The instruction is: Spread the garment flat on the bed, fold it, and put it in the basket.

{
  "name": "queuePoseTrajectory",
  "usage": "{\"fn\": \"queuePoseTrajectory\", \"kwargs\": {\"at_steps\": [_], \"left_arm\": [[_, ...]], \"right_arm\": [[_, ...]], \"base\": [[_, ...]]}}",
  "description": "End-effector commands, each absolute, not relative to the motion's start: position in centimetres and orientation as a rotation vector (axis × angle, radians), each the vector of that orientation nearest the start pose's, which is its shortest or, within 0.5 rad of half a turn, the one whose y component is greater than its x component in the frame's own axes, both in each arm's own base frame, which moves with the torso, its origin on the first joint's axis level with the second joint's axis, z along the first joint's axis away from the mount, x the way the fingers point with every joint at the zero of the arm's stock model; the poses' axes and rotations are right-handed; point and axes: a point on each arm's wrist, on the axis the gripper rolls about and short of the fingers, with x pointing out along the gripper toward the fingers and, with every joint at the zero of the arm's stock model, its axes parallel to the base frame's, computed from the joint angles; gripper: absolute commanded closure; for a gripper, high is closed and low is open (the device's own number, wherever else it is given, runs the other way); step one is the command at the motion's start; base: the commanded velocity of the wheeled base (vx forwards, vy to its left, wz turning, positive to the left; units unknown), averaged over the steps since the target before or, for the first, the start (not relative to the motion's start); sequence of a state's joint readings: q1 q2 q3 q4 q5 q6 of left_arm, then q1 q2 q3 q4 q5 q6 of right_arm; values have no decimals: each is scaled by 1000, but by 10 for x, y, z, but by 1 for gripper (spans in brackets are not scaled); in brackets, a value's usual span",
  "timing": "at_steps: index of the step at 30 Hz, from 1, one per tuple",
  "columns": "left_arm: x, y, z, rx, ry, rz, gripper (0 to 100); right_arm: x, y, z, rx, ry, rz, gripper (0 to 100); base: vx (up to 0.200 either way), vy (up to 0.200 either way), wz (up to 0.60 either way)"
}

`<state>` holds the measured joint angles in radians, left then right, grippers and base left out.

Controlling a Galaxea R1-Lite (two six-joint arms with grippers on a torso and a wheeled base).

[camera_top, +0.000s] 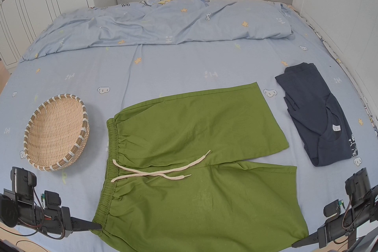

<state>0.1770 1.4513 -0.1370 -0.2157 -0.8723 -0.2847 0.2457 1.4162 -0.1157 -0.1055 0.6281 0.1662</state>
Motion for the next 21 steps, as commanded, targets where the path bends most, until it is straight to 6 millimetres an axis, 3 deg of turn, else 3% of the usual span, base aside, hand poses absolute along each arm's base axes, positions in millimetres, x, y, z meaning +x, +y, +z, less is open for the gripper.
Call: {"fn": "queuePoseTrajectory", "kwargs": {"at_steps": [1, 4, 9, 12, 17, 21], "left_arm": [[140, 7, 133, -758, 953, -516, 100], [149, 7, 151, -758, 933, -522, 100], [171, 7, 169, -781, 917, -526, 100], [197, 9, 178, -794, 915, -526, 100], [240, 13, 176, -807, 946, -523, 100], [270, 16, 179, -801, 935, -529, 100]], "right_arm": [[113, 41, 149, 345, 1019, 713, 100], [124, 44, 172, 340, 965, 724, 100], [152, 48, 191, 341, 922, 722, 100], [183, 50, 205, 353, 892, 709, 100], [233, 52, 217, 381, 873, 718, 100], [261, 52, 228, 387, 830, 711, 100]], "base": [[0, 0, 0], [0, 0, 0], [0, 0, 0], [0, 0, 0], [0, 0, 0], [0, 0, 0]]}}
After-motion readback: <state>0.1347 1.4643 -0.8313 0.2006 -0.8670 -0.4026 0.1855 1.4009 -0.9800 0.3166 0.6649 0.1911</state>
